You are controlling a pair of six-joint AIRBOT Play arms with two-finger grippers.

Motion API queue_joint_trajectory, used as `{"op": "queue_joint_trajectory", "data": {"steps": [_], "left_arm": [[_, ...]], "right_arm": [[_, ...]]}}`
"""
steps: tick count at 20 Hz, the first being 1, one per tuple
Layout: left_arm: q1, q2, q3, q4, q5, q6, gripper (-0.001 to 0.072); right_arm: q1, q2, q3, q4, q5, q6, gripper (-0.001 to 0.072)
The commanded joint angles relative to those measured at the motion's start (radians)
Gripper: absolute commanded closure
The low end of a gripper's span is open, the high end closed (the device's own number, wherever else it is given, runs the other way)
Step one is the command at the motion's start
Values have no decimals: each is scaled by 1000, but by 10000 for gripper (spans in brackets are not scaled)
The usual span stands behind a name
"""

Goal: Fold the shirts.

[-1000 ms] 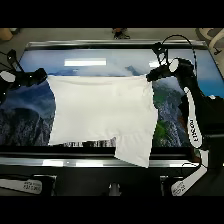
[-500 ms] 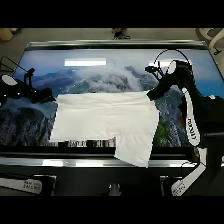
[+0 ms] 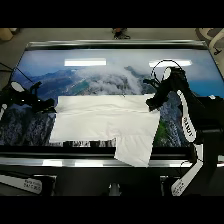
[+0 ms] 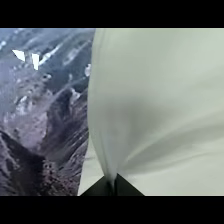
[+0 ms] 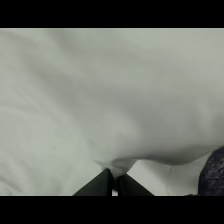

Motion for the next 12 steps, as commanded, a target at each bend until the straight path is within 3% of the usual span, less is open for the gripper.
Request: {"op": "queue_joint_trajectory", "data": {"steps": [1,9,10,11,12], "left_arm": [[7,-11,6,23,43,-14,674],[9,-26,19,17,120,-14,674],[7,-30,19,4,119,-13,664],[8,-30,19,-16,117,-13,427],[11,-26,29,-24,89,-14,-7]], "right_arm": [[0,1,-12,-4,-8,7,693],[1,0,-12,5,-23,43,692],[1,-1,-12,17,-34,44,647],[1,-1,-12,23,-33,42,392],[1,2,-12,10,-4,2,151]]}}
